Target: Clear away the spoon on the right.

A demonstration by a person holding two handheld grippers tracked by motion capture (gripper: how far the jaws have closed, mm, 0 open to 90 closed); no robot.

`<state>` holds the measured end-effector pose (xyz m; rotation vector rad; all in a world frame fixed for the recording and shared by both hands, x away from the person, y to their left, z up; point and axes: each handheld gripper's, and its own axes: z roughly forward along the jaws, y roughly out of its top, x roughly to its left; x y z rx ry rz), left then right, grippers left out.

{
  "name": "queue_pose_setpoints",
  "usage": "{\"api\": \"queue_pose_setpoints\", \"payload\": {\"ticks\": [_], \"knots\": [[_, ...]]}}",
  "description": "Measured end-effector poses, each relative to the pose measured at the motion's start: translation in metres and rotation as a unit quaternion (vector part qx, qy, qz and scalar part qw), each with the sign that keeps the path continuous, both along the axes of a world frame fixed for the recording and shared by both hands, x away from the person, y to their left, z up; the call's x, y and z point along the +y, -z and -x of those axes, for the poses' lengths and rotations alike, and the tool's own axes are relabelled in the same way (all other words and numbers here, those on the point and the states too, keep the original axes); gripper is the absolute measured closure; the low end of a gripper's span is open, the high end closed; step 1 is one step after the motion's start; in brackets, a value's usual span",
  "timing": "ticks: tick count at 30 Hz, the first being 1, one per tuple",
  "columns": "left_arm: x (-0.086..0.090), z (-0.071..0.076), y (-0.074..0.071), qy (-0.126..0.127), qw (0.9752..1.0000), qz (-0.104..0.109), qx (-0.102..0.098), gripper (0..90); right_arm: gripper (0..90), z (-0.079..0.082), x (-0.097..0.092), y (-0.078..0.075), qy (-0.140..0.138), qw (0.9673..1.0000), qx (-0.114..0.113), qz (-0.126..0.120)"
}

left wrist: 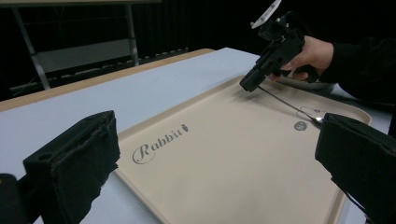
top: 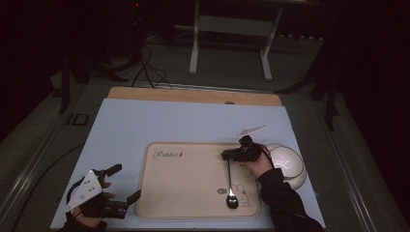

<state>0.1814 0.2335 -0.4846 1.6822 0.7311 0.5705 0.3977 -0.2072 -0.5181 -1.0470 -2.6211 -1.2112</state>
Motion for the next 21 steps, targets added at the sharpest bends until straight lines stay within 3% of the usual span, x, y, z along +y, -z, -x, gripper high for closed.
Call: {"api": "queue_pose_setpoints", "payload": {"ticks": [13,21], "knots": [[-0.0004,0.0001,0.0000,0.001,1.0000,-0.001,-0.001,0.0,67.4,-0.0028,-0.0001,0.0044,0.061,0.9977,0.009,0.028],[-0.0006,0.0000,0.0000,0.001,1.0000,-0.001,-0.001,0.0,64.9,-0.0002,-0.0001,-0.0019,0.070,0.9972,0.000,0.026]]}}
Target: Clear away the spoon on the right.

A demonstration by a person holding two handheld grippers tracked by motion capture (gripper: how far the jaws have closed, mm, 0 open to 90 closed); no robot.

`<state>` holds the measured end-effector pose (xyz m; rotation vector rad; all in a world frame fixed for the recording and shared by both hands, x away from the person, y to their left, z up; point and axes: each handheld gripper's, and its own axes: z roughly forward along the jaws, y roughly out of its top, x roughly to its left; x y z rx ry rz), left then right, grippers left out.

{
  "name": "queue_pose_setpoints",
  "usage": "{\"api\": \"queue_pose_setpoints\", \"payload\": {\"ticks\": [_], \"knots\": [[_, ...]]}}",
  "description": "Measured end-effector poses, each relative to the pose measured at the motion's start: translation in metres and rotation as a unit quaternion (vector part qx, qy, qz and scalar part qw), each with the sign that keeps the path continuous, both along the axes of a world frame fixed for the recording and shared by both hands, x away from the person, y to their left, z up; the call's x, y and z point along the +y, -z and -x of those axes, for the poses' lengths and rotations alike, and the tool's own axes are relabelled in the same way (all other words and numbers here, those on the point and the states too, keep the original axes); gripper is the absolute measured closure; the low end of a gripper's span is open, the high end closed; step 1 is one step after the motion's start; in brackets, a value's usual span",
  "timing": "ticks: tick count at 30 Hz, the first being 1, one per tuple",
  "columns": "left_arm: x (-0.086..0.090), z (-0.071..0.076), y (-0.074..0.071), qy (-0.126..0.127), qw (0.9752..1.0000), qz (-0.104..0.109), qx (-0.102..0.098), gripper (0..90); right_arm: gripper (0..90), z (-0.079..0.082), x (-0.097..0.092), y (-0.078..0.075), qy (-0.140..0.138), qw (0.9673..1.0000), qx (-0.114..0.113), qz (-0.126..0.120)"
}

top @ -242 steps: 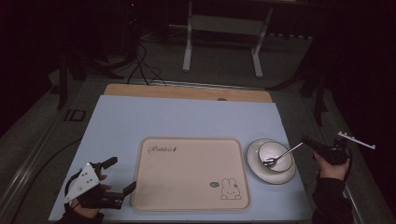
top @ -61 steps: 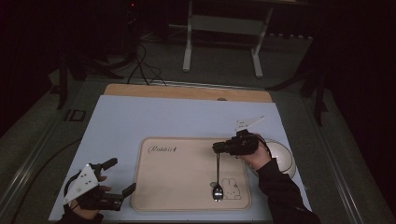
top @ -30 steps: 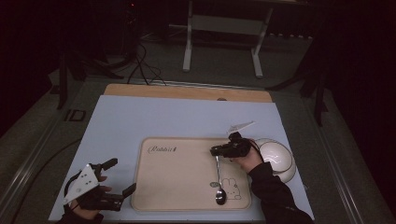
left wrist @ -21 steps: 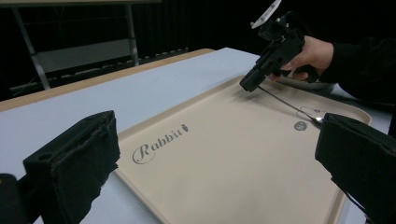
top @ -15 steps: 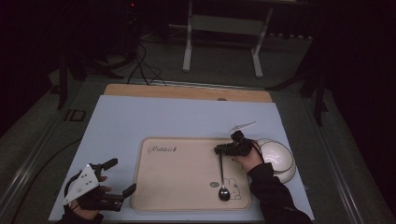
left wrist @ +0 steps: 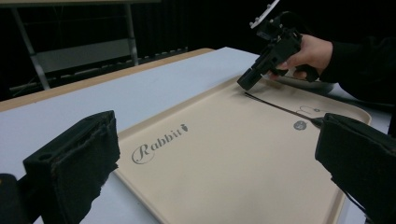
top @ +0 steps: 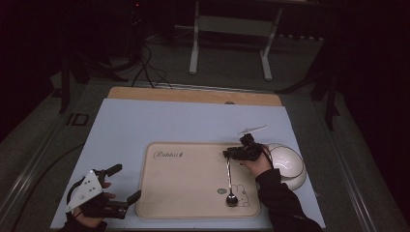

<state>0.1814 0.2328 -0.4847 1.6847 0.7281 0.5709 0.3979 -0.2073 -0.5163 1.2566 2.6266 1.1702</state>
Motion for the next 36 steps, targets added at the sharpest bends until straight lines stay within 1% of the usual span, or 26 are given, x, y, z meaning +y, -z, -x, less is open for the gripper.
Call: {"api": "queue_pose_setpoints", "payload": {"ticks": [2,4,5,6,9,10,12,13,14,16,17,19,21,22,23,24,25,26,27,28,29,30,31,35,36], "knots": [[0.000,0.000,0.000,0.000,1.0000,0.000,0.000,0.0,62.8,0.002,0.001,-0.003,-0.001,1.0000,-0.007,0.001],[0.000,0.000,0.000,0.000,1.0000,0.000,0.000,0.0,61.5,0.004,0.004,-0.007,-0.007,0.9998,-0.018,0.012],[0.000,0.000,0.000,0.000,1.0000,0.000,0.000,0.0,61.5,0.004,0.004,-0.007,-0.007,0.9998,-0.018,0.012],[0.000,0.000,0.000,0.000,1.0000,0.000,0.000,0.0,58.0,0.007,0.007,-0.011,-0.017,0.9994,-0.023,0.018],[0.000,0.000,0.000,0.000,1.0000,-0.001,0.000,0.0,55.9,0.009,0.009,-0.015,-0.017,0.9993,-0.028,0.016],[0.000,0.000,0.000,0.000,1.0000,-0.001,0.000,0.0,54.1,0.011,0.010,-0.018,-0.018,0.9992,-0.033,0.011],[0.000,0.000,0.000,0.000,1.0000,0.000,0.000,0.0,53.9,0.012,0.010,-0.019,-0.018,0.9992,-0.034,0.009],[0.000,0.000,0.000,0.000,1.0000,0.000,0.000,0.0,49.6,0.013,0.010,-0.021,-0.019,0.9992,-0.036,0.003],[0.000,0.000,0.000,0.000,1.0000,0.000,0.000,0.0,48.8,0.014,0.010,-0.022,-0.018,0.9992,-0.036,0.001],[0.000,0.000,0.000,0.000,1.0000,-0.001,0.000,0.0,43.6,0.015,0.010,-0.025,-0.015,0.9992,-0.038,-0.003],[-0.001,0.000,0.000,0.000,1.0000,-0.001,0.000,0.0,43.6,0.015,0.010,-0.025,-0.015,0.9992,-0.038,-0.003],[-0.001,0.000,0.000,0.000,1.0000,-0.002,0.000,0.0,36.1,0.020,0.009,-0.031,-0.008,0.9989,-0.044,-0.016],[0.000,0.000,0.000,0.000,1.0000,0.001,-0.001,0.0,33.0,0.023,0.008,-0.036,-0.006,0.9983,-0.054,-0.019],[0.000,0.000,0.000,0.000,1.0000,0.001,-0.001,0.0,29.5,0.025,0.007,-0.039,-0.004,0.9980,-0.059,-0.025],[0.000,0.000,0.000,0.000,1.0000,0.001,-0.001,0.0,29.5,0.025,0.007,-0.039,-0.004,0.9980,-0.059,-0.025],[0.000,0.001,0.000,0.001,1.0000,0.000,-0.001,0.0,25.6,0.029,0.005,-0.047,-0.003,0.9972,-0.066,-0.034],[-0.001,0.000,0.000,0.002,1.0000,0.000,-0.001,0.0,23.4,0.031,0.003,-0.049,-0.001,0.9968,-0.069,-0.041],[-0.001,0.000,-0.001,0.002,1.0000,0.000,-0.001,0.0,22.7,0.033,0.002,-0.053,0.001,0.9962,-0.072,-0.049],[-0.001,0.000,-0.001,0.002,1.0000,0.000,-0.001,0.0,22.1,0.034,0.000,-0.056,0.001,0.9959,-0.075,-0.051],[-0.001,0.000,0.000,0.002,1.0000,-0.001,0.000,0.0,21.3,0.036,-0.001,-0.059,0.003,0.9953,-0.083,-0.049],[-0.001,0.000,0.000,0.002,1.0000,-0.001,0.000,0.0,21.3,0.036,-0.001,-0.059,0.003,0.9953,-0.083,-0.049],[-0.001,0.000,0.000,0.002,1.0000,0.001,0.000,0.0,20.3,0.039,-0.004,-0.063,0.001,0.9951,-0.091,-0.039],[-0.001,0.000,0.000,0.002,1.0000,0.001,0.000,0.0,18.5,0.041,-0.005,-0.065,0.000,0.9950,-0.093,-0.037],[-0.001,0.000,0.000,0.002,1.0000,0.002,0.000,0.0,16.9,0.047,-0.010,-0.069,-0.004,0.9944,-0.097,-0.040],[-0.001,0.000,0.000,0.001,1.0000,0.002,0.000,0.0,16.4,0.053,-0.012,-0.071,-0.005,0.9935,-0.106,-0.041]]}}
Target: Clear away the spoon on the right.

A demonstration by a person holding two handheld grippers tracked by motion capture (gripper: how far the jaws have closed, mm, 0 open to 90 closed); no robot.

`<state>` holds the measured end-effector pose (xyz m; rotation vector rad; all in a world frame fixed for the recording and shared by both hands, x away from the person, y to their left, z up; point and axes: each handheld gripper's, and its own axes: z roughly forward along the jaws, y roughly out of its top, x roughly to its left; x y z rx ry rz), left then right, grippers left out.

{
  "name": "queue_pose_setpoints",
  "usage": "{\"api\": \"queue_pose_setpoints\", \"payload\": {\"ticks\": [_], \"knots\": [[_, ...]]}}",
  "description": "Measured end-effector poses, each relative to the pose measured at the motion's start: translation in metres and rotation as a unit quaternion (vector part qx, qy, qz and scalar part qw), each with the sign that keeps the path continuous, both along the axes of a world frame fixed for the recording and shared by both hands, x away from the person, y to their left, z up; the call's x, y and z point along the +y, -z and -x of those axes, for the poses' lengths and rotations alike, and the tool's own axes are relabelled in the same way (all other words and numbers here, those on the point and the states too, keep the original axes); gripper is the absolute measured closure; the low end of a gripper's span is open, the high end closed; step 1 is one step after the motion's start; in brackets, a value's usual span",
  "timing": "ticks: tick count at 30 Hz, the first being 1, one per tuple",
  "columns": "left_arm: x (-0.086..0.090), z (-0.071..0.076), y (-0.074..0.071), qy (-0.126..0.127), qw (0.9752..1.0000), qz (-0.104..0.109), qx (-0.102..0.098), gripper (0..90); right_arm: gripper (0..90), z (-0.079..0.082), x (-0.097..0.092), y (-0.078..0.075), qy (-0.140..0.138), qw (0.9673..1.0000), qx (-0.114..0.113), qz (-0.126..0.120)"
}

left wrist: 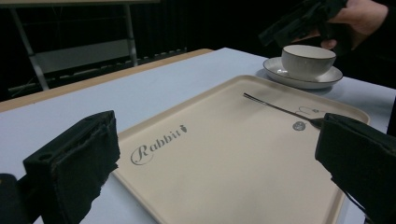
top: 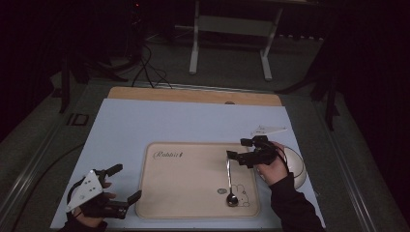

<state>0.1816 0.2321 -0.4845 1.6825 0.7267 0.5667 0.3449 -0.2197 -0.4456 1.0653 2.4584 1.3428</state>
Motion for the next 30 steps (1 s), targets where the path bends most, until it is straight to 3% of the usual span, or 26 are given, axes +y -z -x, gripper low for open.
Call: {"api": "queue_pose_setpoints", "payload": {"ticks": [11,17,24,30], "knots": [[0.000,0.000,0.000,0.000,1.0000,0.000,0.000,0.0,15.7,0.030,-0.019,-0.013,0.007,0.9991,-0.036,-0.022],[0.000,0.000,0.000,0.000,1.0000,0.000,0.001,0.0,15.6,0.044,-0.028,-0.015,0.010,0.9988,-0.040,-0.027],[0.000,0.000,0.000,0.000,1.0000,-0.002,0.000,0.0,15.1,0.066,-0.040,-0.007,0.011,0.9984,-0.036,-0.042],[0.000,0.000,0.000,0.001,1.0000,-0.002,0.000,0.0,14.8,0.076,-0.046,0.002,0.007,0.9984,-0.037,-0.043]]}}
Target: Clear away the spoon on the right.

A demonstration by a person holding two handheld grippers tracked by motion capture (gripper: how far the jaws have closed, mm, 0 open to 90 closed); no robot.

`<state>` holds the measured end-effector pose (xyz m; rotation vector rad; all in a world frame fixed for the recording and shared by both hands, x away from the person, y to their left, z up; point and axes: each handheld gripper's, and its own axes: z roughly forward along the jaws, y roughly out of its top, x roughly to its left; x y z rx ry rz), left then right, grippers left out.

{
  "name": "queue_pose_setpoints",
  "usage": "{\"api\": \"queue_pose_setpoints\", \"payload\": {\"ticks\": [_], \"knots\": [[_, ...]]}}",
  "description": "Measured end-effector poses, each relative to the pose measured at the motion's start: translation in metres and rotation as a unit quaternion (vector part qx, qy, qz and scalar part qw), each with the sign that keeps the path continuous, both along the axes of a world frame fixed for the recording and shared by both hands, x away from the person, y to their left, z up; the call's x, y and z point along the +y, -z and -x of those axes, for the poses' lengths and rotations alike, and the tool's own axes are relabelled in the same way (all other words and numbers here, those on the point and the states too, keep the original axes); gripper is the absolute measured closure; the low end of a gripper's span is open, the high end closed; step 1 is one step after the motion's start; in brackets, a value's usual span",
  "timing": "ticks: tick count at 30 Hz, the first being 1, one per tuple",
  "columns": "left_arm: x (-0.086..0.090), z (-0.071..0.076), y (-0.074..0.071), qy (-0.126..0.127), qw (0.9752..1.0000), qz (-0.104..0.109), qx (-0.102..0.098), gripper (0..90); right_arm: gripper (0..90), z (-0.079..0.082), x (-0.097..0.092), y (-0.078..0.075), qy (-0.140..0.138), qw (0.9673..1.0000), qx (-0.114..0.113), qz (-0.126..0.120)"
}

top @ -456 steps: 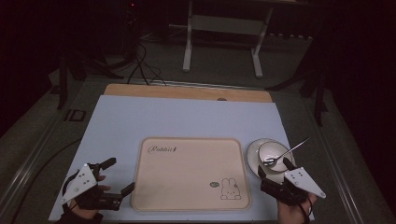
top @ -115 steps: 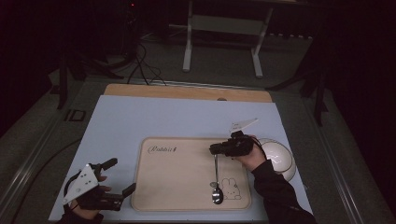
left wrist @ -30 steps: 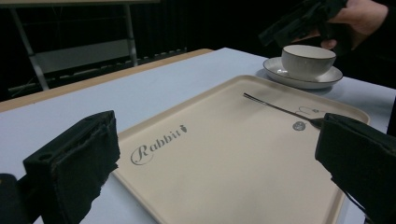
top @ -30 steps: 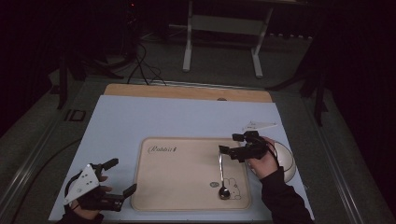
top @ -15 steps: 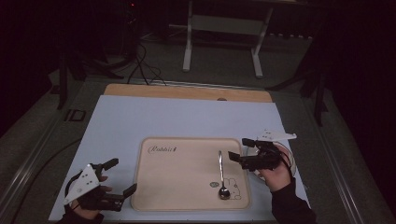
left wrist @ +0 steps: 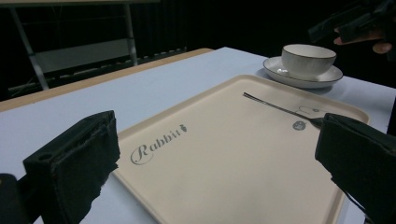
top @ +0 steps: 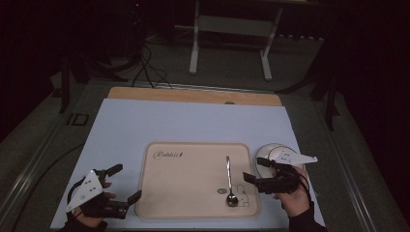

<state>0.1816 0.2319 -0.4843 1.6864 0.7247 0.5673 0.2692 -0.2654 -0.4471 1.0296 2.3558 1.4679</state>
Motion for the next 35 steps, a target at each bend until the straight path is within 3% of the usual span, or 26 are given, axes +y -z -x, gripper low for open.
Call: {"api": "queue_pose_setpoints", "payload": {"ticks": [8,18,26,35], "knots": [[0.000,0.000,0.000,0.001,1.0000,0.001,0.000,0.0,14.3,0.008,-0.011,0.019,-0.012,0.9999,0.008,0.000],[0.000,0.000,0.000,0.002,1.0000,-0.001,0.000,0.0,14.9,0.019,-0.021,0.044,-0.005,0.9995,0.020,0.026],[-0.001,0.000,0.000,0.005,1.0000,-0.001,0.000,0.0,15.0,0.022,-0.023,0.053,-0.016,0.9988,-0.001,0.045],[-0.001,-0.001,0.001,0.006,1.0000,-0.002,0.002,0.0,15.1,0.021,-0.019,0.061,-0.024,0.9976,0.007,0.065]]}}
